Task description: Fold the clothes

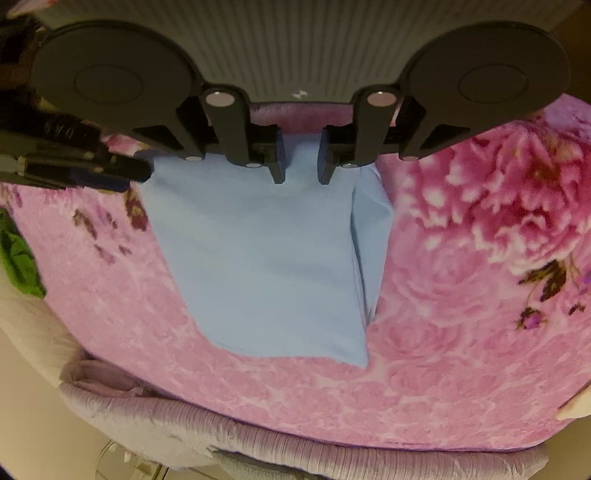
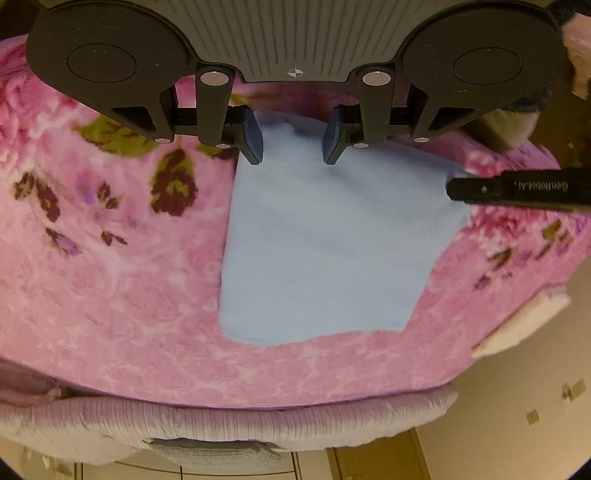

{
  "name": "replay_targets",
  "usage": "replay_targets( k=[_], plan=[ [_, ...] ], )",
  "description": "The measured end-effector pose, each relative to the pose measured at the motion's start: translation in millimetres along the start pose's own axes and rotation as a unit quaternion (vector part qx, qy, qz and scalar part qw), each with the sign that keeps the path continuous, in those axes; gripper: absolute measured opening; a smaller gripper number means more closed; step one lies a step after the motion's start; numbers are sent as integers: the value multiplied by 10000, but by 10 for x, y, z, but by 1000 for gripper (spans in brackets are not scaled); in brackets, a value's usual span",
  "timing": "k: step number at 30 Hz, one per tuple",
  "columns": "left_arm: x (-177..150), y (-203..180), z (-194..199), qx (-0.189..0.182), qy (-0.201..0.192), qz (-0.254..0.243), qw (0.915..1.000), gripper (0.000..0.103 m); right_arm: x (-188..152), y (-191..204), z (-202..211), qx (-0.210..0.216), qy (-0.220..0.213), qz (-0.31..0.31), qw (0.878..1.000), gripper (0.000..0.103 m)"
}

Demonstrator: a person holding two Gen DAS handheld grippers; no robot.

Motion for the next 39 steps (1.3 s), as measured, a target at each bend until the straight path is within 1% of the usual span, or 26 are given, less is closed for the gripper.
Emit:
replay_targets(
  k=[1, 6, 9, 13, 15, 17, 18, 19, 21, 23, 24, 26, 28, 30, 31, 32, 34, 35, 37, 39],
  plan=[
    [59, 29, 7, -25, -51, 2, 10000, 15, 22, -26, 3, 17, -6, -27, 10000, 40],
    [480, 133, -80, -136, -323, -158, 9993, 13, 413, -260, -9, 18, -189, -56, 9998, 40],
    [746, 162, -235, -279, -422, -318, 9982, 13, 605, -277, -171, 196, -117, 123, 9997, 40],
    [1012, 230, -662, -512, -330, -431, 9972, 11, 777, -181, -517, 439, -64, 487, 9978, 40],
    [1098, 283, -918, -491, -227, -498, 9973, 10, 864, -140, -733, 506, -89, 727, 9960, 40],
    [1175, 340, -1140, -407, -184, -582, 9973, 9, 955, -179, -950, 437, -169, 875, 9951, 40],
    [1213, 370, -1223, -413, -201, -581, 9973, 3, 999, -220, -1054, 371, -224, 913, 9949, 40],
    [1252, 395, -1291, -492, -226, -525, 9972, 3, 1047, -271, -1154, 325, -285, 924, 9948, 40],
    [1316, 441, -1361, -618, -282, -367, 9970, 3, 1171, -436, -1325, 352, -447, 771, 9954, 40],
    [1377, 488, -1419, -711, -340, -207, 9967, 3, 1275, -595, -1453, 204, -547, 622, 9964, 40],
    [1408, 512, -1448, -757, -368, -128, 9964, 3, 1324, -661, -1510, 266, -548, 541, 9967, 40],
    [1455, 556, -1478, -818, -418, 30, 9958, 3, 1369, -766, -1532, 549, -524, 123, 9970, 40],
    [1434, 584, -1375, -668, -475, 133, 9965, 3, 1369, -846, -1446, 619, -510, -172, 9966, 40],
    [1396, 596, -1213, -465, -531, 175, 9974, 2, 1318, -916, -1283, 513, -462, -410, 9968, 40],
    [1359, 603, -1118, -425, -521, 237, 9975, 3, 1277, -947, -1188, 445, -420, -509, 9968, 40],
    [1293, 599, -999, -399, -474, 317, 9976, 5, 1221, -947, -1093, 435, -390, -545, 9968, 40],
    [1109, 517, -740, -352, -376, 287, 9983, 11, 1023, -854, -863, 493, -348, -530, 9968, 40],
    [1005, 460, -621, -392, -347, 245, 9983, 12, 923, -807, -747, 522, -327, -523, 9967, 40],
    [783, 333, -401, -568, -314, 159, 9978, 12, 724, -714, -516, 580, -284, -508, 9966, 40],
    [547, 251, -269, -731, -239, 199, 9968, 13, 526, -621, -285, 638, -242, -493, 9965, 40]
  ],
)
Point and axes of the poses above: each gripper's, at about its wrist camera, not at the fingertips, and z roughly against the way its jaws point, y to its left, x to its top, the point moved 5 cm from there along -z, roughly the way its jaws point, and after that the axes turned 2 degrees about z, right-handed, at the moved point
